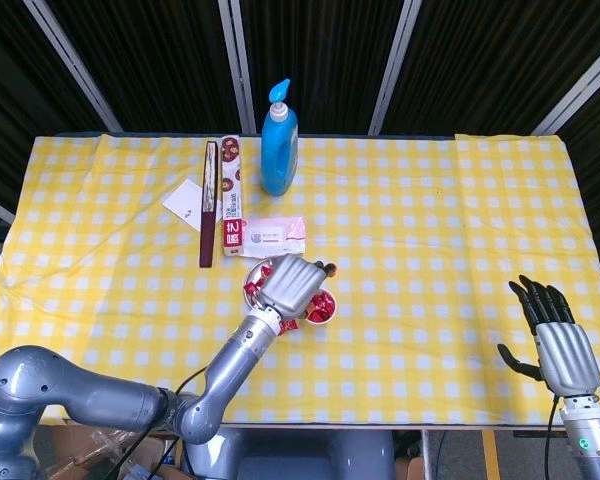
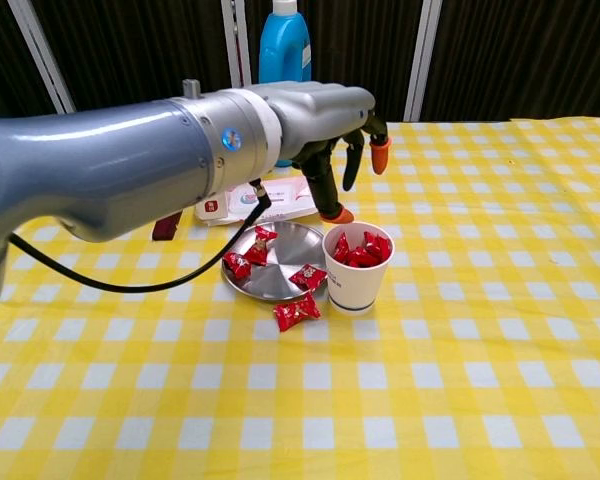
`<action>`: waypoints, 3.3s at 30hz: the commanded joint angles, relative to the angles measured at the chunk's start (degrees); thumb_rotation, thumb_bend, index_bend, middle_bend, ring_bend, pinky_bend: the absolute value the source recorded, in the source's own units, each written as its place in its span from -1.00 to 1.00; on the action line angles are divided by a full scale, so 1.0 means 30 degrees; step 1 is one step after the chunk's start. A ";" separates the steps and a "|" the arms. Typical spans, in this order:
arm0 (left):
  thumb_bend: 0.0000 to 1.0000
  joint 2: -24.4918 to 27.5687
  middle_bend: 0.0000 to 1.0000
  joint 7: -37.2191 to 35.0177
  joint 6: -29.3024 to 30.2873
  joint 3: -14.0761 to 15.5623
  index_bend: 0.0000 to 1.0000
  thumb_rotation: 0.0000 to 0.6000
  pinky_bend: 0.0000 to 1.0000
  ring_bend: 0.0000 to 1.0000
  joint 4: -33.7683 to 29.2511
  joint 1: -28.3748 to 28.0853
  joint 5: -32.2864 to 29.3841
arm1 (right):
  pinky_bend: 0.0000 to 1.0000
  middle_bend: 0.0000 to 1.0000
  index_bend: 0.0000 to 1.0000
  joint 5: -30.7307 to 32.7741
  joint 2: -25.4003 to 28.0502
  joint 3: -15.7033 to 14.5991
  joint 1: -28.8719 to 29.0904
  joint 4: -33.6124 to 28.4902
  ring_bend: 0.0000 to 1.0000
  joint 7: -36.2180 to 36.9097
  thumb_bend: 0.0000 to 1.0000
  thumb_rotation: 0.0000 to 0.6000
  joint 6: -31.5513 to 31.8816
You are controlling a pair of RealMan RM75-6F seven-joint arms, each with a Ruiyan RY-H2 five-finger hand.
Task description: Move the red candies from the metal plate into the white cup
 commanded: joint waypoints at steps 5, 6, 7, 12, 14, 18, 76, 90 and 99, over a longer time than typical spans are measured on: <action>-0.10 0.2866 0.39 0.1050 -0.0270 0.1979 -0.50 1.00 0.87 0.73 -0.2314 0.0991 -0.0400 | -1.00 -1.00 -1.00 -0.0067 -0.0077 -0.0036 0.0014 0.0032 -1.00 -0.0191 -0.29 1.00 -0.0006; -0.12 0.3279 0.41 0.1271 -0.0594 0.2277 -0.50 1.00 0.87 0.73 -0.2536 0.0986 -0.0573 | -1.00 -1.00 -1.00 -0.0066 -0.0088 -0.0032 0.0013 0.0032 -1.00 -0.0219 -0.29 1.00 0.0004; -0.15 0.3777 0.45 0.1489 -0.0922 0.2600 -0.51 1.00 0.87 0.74 -0.2816 0.0977 -0.0713 | -1.00 -1.00 -1.00 -0.0057 -0.0106 -0.0028 0.0014 0.0039 -1.00 -0.0260 -0.29 1.00 0.0004; -0.27 0.4699 0.57 0.1695 -0.1643 0.3882 -0.53 1.00 0.87 0.76 -0.3235 0.1158 -0.0338 | -1.00 -1.00 -1.00 -0.0032 -0.0207 -0.0025 0.0036 0.0065 -1.00 -0.0483 -0.29 1.00 -0.0025; -0.25 0.4809 0.60 0.1747 -0.1982 0.4262 -0.55 1.00 0.87 0.77 -0.3225 0.1138 -0.0291 | -1.00 -1.00 -1.00 -0.0020 -0.0228 -0.0014 0.0032 0.0060 -1.00 -0.0520 -0.29 1.00 -0.0005; -0.08 0.4831 0.63 0.1905 -0.2507 0.4760 -0.59 1.00 0.87 0.78 -0.3068 0.1007 -0.0493 | -1.00 -1.00 -1.00 0.0015 -0.0233 0.0002 0.0024 0.0054 -1.00 -0.0518 -0.29 1.00 0.0006; -0.46 0.2439 0.62 -0.1796 -0.4416 0.5388 -0.55 1.00 0.87 0.78 -0.0285 -0.0460 -0.0620 | -1.00 -1.00 -1.00 -0.0036 -0.0263 0.0070 -0.0053 0.0113 -1.00 -0.0355 -0.29 1.00 0.0241; -0.49 0.1627 0.66 -0.0952 -0.3032 0.5423 -0.35 1.00 0.87 0.78 0.0168 -0.0285 -0.1043 | -1.00 -1.00 -1.00 -0.0064 -0.0252 0.0069 -0.0054 0.0103 -1.00 -0.0312 -0.29 1.00 0.0252; -0.49 0.1052 0.66 -0.0393 -0.3211 0.5363 -0.35 1.00 0.87 0.78 0.0463 -0.0431 -0.1717 | -1.00 -1.00 -1.00 -0.0057 -0.0217 0.0059 -0.0055 0.0079 -1.00 -0.0260 -0.29 1.00 0.0226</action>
